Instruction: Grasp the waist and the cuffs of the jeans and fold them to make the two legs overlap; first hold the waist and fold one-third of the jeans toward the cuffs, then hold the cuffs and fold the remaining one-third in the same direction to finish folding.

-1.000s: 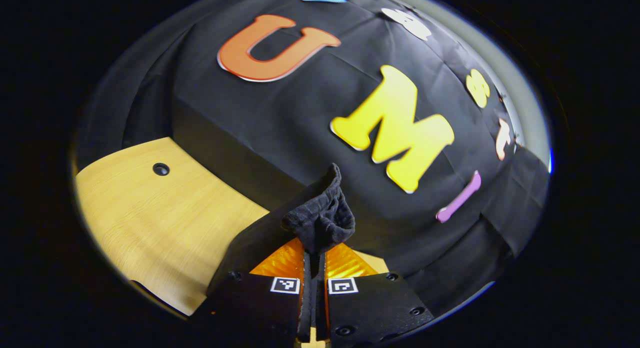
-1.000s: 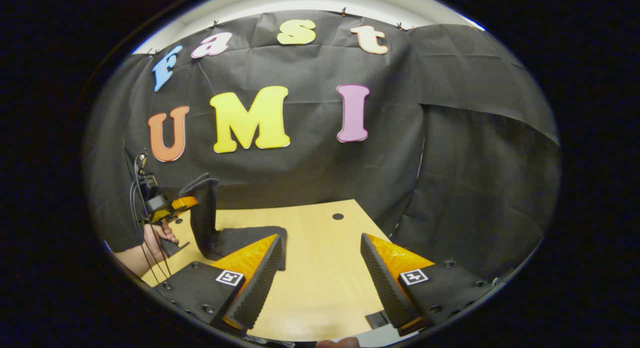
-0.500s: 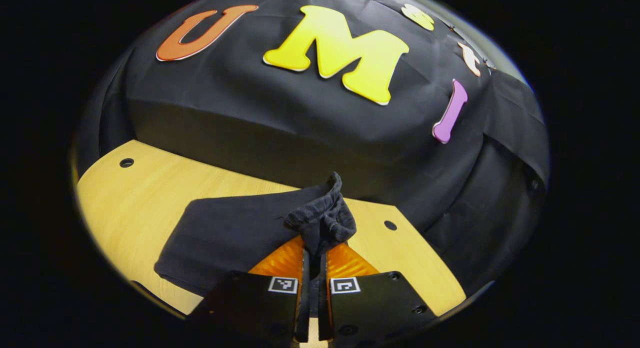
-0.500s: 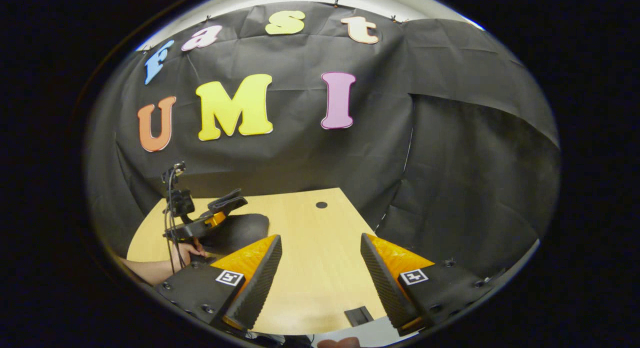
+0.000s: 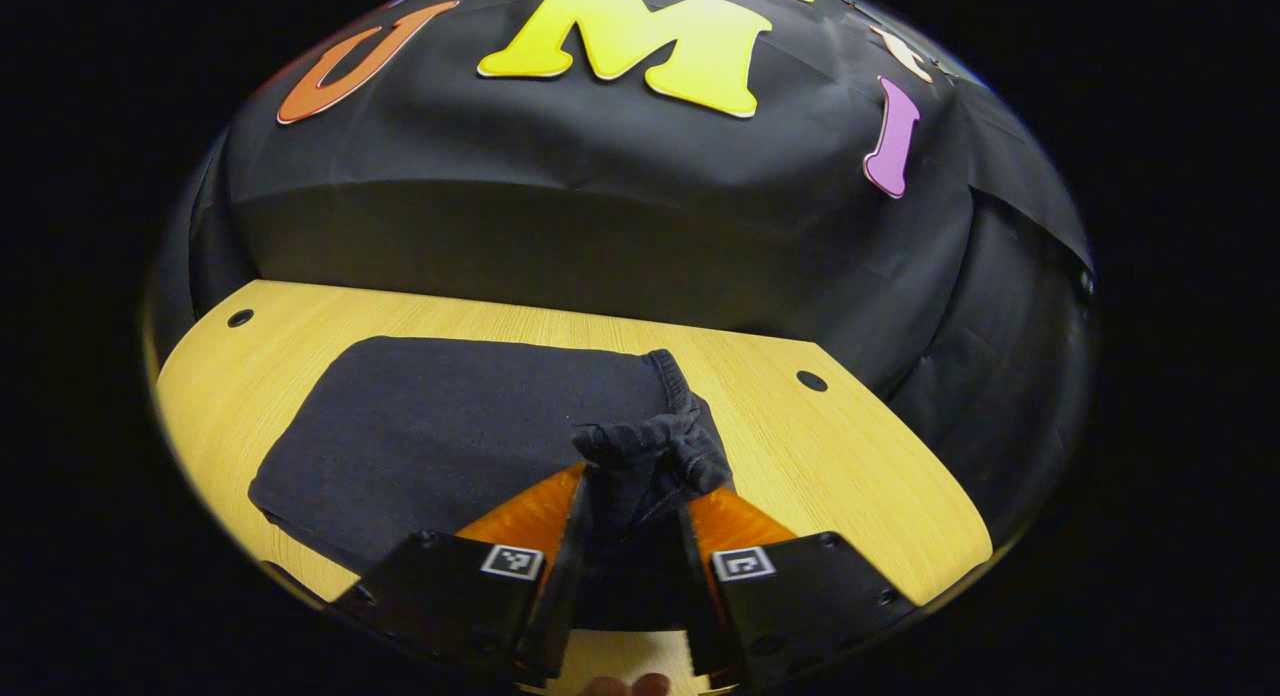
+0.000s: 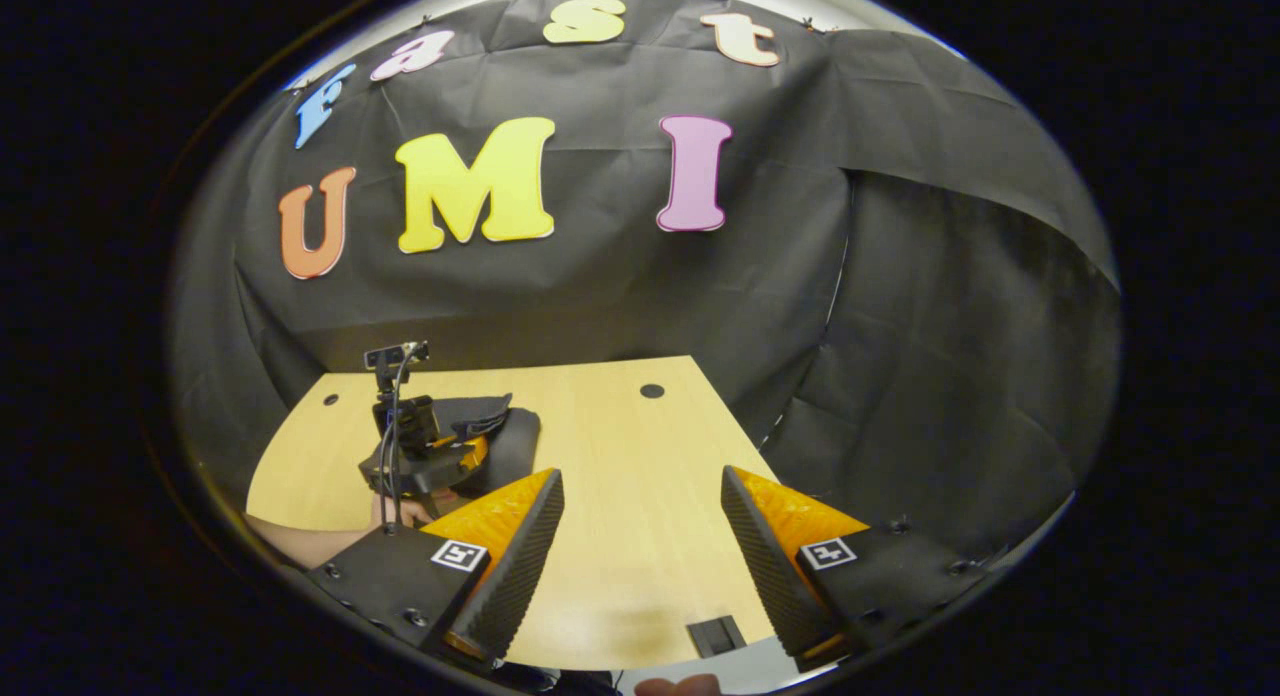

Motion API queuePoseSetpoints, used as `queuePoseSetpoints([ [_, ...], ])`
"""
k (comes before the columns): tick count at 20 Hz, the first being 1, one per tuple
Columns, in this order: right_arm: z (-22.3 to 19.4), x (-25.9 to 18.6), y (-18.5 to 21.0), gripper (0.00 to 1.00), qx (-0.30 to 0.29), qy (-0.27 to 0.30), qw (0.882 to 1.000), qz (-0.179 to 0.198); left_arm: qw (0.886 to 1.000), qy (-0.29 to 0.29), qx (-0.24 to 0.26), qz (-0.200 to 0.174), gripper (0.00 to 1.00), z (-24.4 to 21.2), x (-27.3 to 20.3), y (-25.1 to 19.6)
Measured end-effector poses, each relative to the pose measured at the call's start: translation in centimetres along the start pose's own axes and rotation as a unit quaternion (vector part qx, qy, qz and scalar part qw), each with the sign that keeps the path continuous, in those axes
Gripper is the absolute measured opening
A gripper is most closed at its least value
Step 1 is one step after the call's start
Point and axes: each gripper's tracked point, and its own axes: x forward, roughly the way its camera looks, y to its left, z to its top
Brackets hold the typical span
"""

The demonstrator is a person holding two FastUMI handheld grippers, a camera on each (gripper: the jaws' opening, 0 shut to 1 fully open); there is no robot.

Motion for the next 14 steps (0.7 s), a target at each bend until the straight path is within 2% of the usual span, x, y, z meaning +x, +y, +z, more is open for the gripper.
queuePoseSetpoints([
  [3,0.5,0.4,0.8,0.98,-0.001,-0.005,1.000,0.004,1.000,-0.009,0.026,-0.002,1.00,0.9,-0.9,-0.9],
  [8,3.9,0.3,5.1,0.95,-0.017,-0.061,0.997,0.032,0.998,-0.050,0.027,0.001,1.00,5.9,-7.3,0.0],
  [10,6.6,0.0,8.3,0.95,-0.018,-0.107,0.993,0.056,0.995,-0.087,0.044,0.013,1.00,9.4,-11.3,1.4],
  [11,7.7,-0.1,10.2,0.99,-0.018,-0.125,0.990,0.070,0.993,-0.107,0.055,0.020,1.00,11.5,-13.6,2.2],
  [14,9.8,-0.3,15.1,0.95,-0.023,-0.169,0.980,0.106,0.984,-0.156,0.072,0.046,0.99,16.6,-20.0,5.4],
])
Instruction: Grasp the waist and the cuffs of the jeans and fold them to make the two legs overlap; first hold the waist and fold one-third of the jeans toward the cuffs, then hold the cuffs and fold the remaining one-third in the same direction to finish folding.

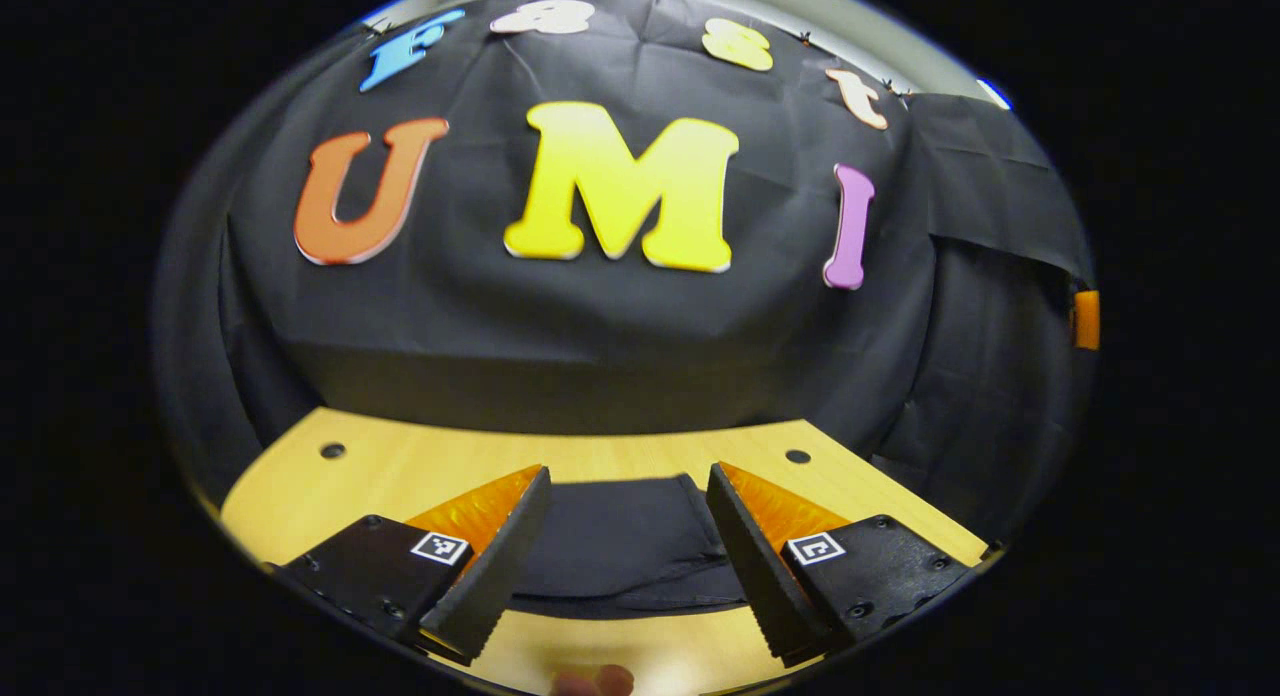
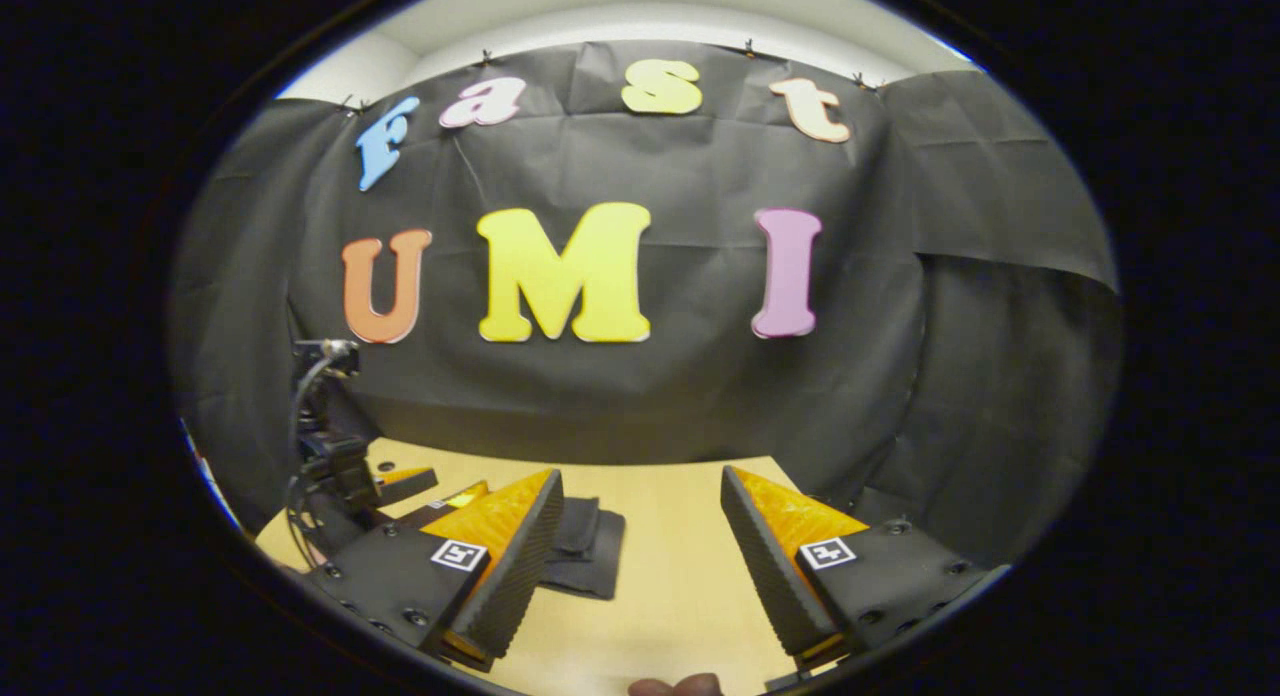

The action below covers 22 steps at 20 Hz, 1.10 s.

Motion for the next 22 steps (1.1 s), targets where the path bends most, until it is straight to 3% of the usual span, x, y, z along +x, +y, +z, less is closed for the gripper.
queuePoseSetpoints([
  [1,0.8,0.3,1.4,0.99,-0.003,-0.015,1.000,0.007,1.000,-0.011,-0.001,0.009,0.99,1.9,-1.8,1.4],
  [2,1.5,0.5,2.7,0.95,-0.004,-0.030,0.999,0.015,0.999,-0.023,-0.003,0.023,0.99,3.6,-3.3,2.7],
  [5,3.5,0.8,6.5,0.95,-0.006,-0.070,0.997,0.027,0.995,-0.063,0.003,0.072,0.99,9.0,-8.9,7.2],
  [7,4.1,0.7,9.2,0.95,-0.015,-0.087,0.995,0.039,0.992,-0.090,0.007,0.089,0.99,11.9,-12.3,7.9],
  [12,4.7,-0.6,12.6,0.99,-0.021,-0.106,0.993,0.052,0.986,-0.114,0.012,0.123,0.99,13.0,-17.8,11.5],
  [14,4.9,-1.0,13.5,0.95,-0.024,-0.109,0.992,0.055,0.984,-0.120,0.013,0.128,0.99,13.0,-19.0,12.2],
  [22,3.1,-1.6,15.3,0.95,-0.026,-0.092,0.993,0.064,0.985,-0.117,0.009,0.126,0.99,12.3,-19.6,12.3],
])
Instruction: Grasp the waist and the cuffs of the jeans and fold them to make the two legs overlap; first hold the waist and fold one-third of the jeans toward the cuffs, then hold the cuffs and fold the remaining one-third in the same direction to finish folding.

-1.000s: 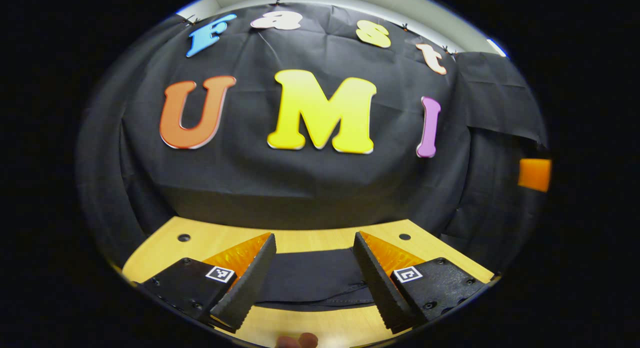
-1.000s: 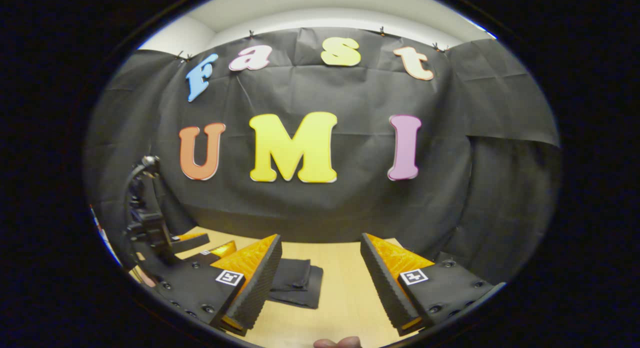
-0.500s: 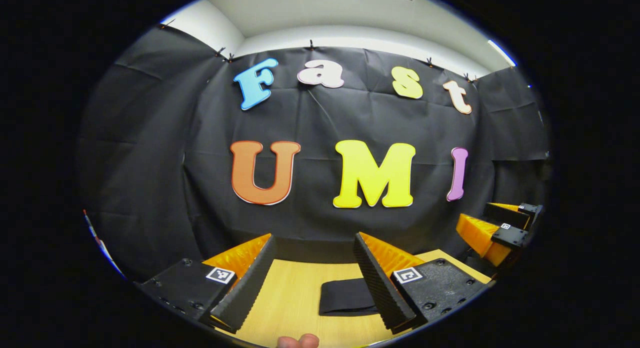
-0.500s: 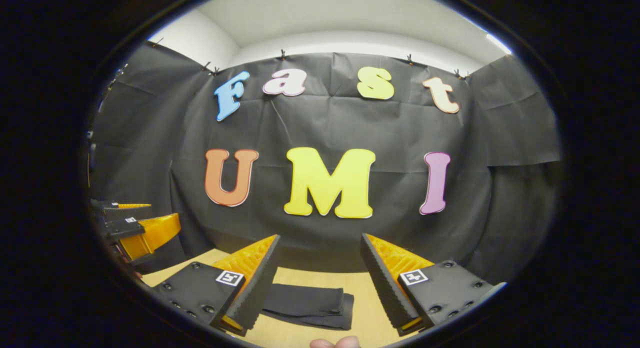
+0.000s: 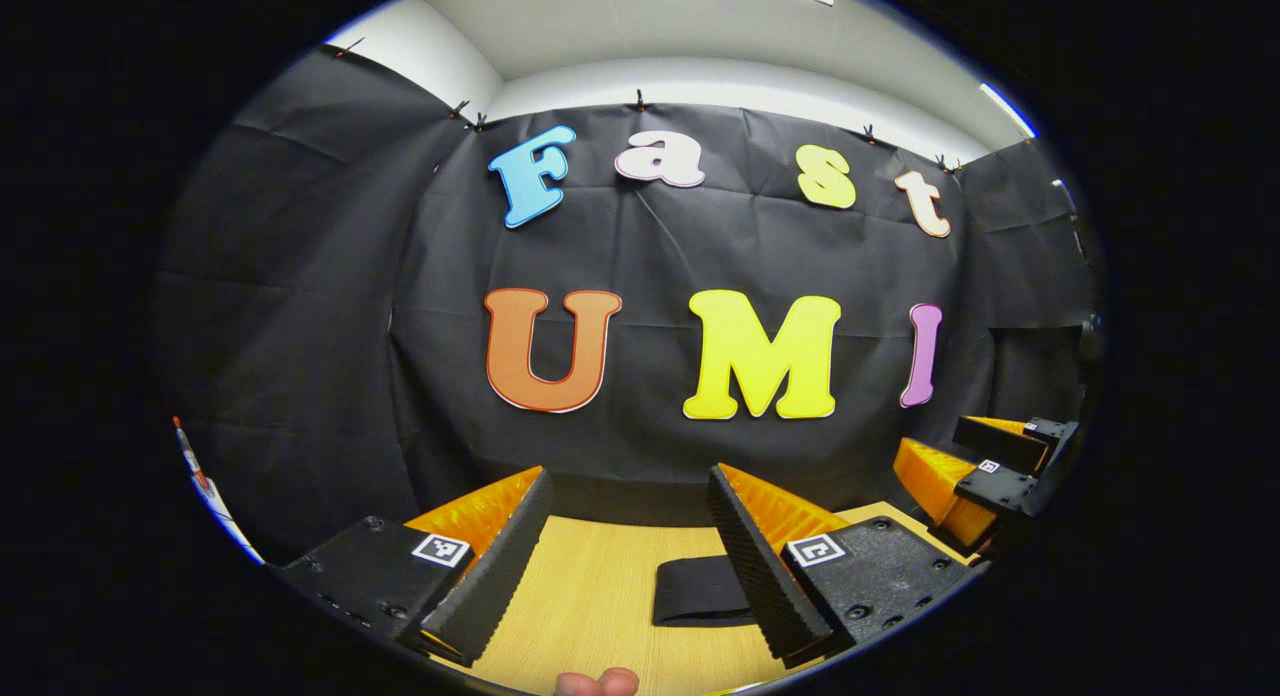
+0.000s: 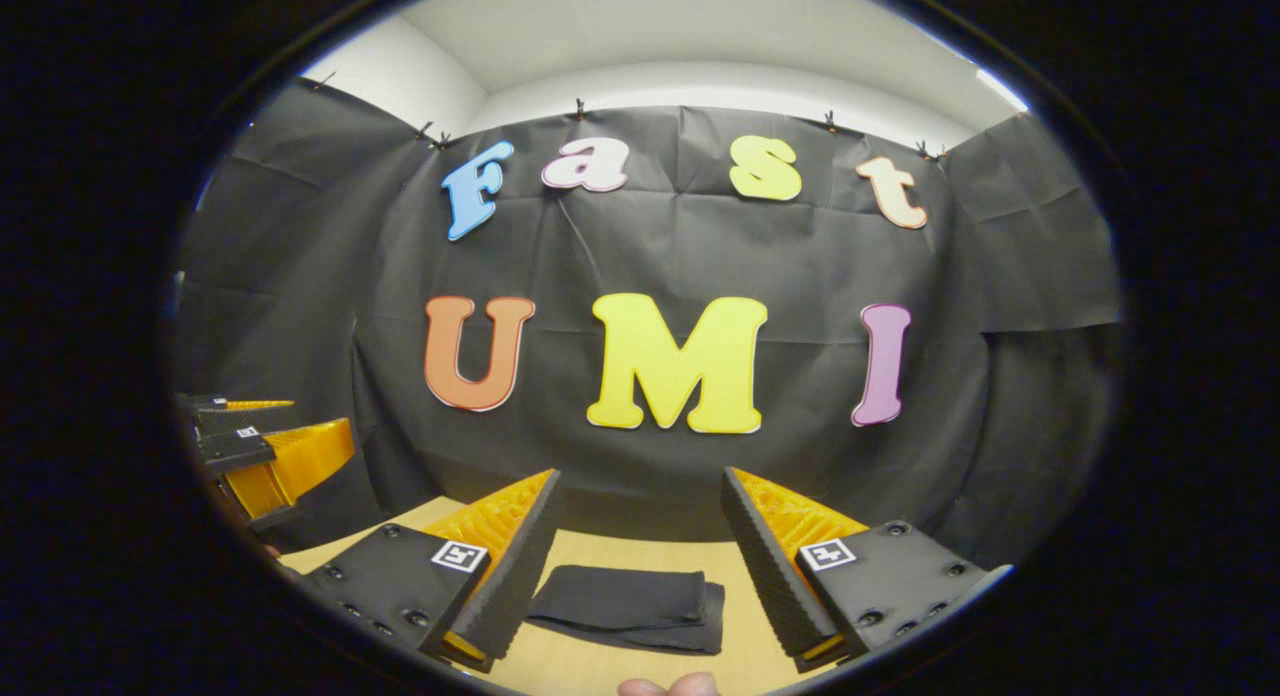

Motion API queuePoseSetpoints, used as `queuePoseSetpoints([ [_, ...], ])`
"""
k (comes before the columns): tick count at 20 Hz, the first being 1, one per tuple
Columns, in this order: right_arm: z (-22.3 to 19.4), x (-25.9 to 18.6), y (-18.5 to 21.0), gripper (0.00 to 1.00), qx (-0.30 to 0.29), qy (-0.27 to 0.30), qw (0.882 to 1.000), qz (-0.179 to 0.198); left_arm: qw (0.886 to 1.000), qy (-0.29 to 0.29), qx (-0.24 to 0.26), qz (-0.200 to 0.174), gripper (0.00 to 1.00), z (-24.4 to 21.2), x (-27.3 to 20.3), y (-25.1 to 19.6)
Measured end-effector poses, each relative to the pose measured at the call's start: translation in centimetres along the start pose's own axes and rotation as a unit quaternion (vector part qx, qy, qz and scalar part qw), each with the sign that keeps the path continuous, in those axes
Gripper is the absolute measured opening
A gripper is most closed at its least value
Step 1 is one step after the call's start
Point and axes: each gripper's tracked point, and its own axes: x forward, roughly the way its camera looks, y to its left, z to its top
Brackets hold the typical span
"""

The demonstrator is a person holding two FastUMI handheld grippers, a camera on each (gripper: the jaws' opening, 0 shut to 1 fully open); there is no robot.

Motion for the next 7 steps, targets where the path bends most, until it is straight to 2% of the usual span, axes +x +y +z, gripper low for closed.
queuePoseSetpoints([
  [1,-0.06,-0.27,0.32,0.97,-0.001,0.002,1.000,0.004,1.000,0.000,-0.002,0.000,0.99,0.00,0.14,-0.09],
  [7,-0.16,-0.40,1.11,0.95,-0.011,0.002,1.000,0.013,1.000,0.002,-0.003,0.009,0.99,-0.85,0.11,0.43],
])
